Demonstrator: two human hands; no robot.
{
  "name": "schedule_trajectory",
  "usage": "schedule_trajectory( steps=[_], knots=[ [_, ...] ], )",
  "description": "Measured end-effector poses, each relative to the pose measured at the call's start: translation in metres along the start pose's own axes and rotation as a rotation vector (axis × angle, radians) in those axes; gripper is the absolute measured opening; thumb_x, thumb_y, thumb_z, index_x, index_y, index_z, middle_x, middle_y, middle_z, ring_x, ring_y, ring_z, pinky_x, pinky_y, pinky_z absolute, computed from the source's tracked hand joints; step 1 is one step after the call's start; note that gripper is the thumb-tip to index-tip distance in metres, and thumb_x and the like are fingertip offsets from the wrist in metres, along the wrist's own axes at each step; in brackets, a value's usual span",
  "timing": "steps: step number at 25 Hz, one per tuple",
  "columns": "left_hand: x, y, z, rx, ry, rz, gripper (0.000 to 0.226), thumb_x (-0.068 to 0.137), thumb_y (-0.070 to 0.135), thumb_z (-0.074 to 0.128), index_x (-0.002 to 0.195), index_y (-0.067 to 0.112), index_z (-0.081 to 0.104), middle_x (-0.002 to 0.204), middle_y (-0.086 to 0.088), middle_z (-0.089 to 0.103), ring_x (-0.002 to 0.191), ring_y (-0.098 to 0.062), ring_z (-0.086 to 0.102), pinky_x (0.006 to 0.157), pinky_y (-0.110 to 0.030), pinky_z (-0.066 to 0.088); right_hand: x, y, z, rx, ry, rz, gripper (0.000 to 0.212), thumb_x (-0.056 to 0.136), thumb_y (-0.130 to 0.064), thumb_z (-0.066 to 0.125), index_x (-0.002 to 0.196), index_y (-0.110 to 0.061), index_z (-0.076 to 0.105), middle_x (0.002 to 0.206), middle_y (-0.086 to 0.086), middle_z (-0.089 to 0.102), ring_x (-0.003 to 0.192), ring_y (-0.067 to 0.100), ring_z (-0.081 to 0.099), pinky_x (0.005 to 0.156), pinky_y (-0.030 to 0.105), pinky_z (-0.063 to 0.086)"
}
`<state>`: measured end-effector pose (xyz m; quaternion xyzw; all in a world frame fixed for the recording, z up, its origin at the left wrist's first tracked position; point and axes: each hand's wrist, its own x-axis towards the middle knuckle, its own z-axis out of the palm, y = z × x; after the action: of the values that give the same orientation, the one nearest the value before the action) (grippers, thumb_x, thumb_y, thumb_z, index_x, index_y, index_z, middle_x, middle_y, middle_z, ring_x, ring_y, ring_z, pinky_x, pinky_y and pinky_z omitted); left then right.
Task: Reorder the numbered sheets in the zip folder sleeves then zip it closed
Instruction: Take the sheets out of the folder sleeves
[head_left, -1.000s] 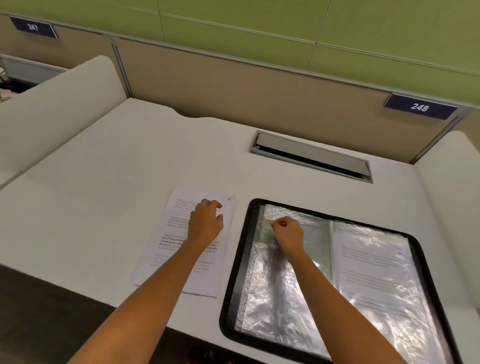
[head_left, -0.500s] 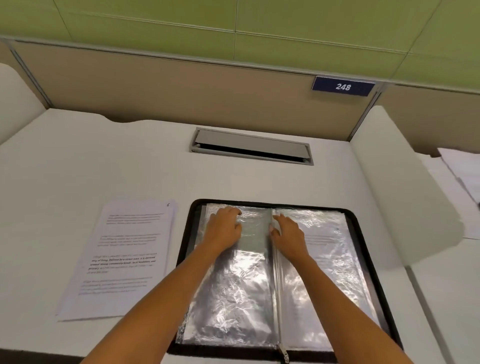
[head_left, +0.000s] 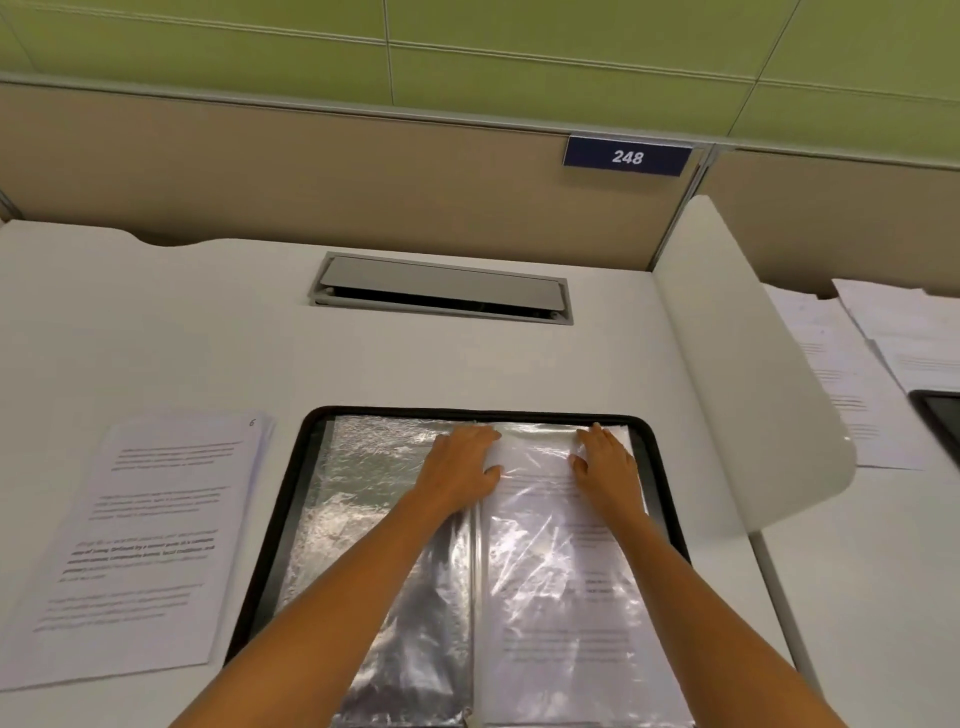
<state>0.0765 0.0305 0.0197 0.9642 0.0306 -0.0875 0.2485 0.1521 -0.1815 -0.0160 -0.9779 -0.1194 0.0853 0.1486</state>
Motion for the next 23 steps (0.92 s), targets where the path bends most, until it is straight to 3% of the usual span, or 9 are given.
schedule_trajectory(
  steps=[4, 9, 18, 20, 23],
  knots=[
    [0.012, 0.017, 0.020, 0.102, -0.071, 0.087, 0.072, 0.092, 0.050, 0.055, 0.151, 0.021, 0.026, 0.161, 0.001, 0.017, 0.147, -0.017, 0.013, 0.117, -0.041, 0.011, 0.008, 0.026, -0.014, 0.002, 0.045, 0.076, 0.047, 0.096, -0.024, 0.054, 0.141, -0.012, 0.045, 0.151, 0.013, 0.037, 0.138, 0.033, 0.032, 0.109, 0.043, 0.032],
    [0.021, 0.029, 0.036, 0.195, -0.139, 0.082, 0.093, 0.083, 0.064, 0.058, 0.154, 0.023, 0.014, 0.163, 0.000, -0.001, 0.149, -0.020, 0.000, 0.119, -0.047, 0.005, 0.017, 0.041, -0.026, 0.060, 0.111, 0.152, 0.045, 0.092, -0.026, 0.061, 0.133, -0.010, 0.053, 0.131, 0.014, 0.052, 0.122, 0.033, 0.040, 0.096, 0.040, 0.037],
    [0.024, 0.033, 0.041, 0.192, -0.157, 0.041, 0.098, 0.080, 0.063, 0.063, 0.154, 0.026, 0.012, 0.163, 0.001, -0.005, 0.149, -0.020, -0.005, 0.118, -0.048, 0.002, 0.025, 0.043, -0.031, 0.243, 0.159, 0.234, 0.014, 0.086, -0.023, 0.069, 0.089, -0.010, 0.070, 0.101, 0.013, 0.058, 0.109, 0.032, 0.044, 0.087, 0.042, 0.045],
    [0.025, 0.034, 0.042, 0.192, -0.156, 0.039, 0.098, 0.079, 0.063, 0.063, 0.154, 0.025, 0.013, 0.163, 0.001, -0.004, 0.149, -0.021, -0.004, 0.118, -0.049, 0.003, 0.025, 0.041, -0.031, 0.301, 0.179, 0.213, 0.008, 0.087, -0.019, 0.068, 0.087, -0.011, 0.070, 0.093, 0.009, 0.064, 0.102, 0.028, 0.051, 0.079, 0.037, 0.047],
    [0.026, 0.034, 0.041, 0.187, -0.150, 0.038, 0.097, 0.079, 0.064, 0.063, 0.154, 0.025, 0.016, 0.163, 0.000, -0.002, 0.149, -0.021, -0.002, 0.118, -0.049, 0.003, 0.020, 0.034, -0.034, 0.430, 0.186, 0.209, 0.009, 0.088, -0.012, 0.066, 0.097, -0.011, 0.067, 0.087, 0.005, 0.069, 0.075, 0.018, 0.059, 0.062, 0.025, 0.040]
  ],
)
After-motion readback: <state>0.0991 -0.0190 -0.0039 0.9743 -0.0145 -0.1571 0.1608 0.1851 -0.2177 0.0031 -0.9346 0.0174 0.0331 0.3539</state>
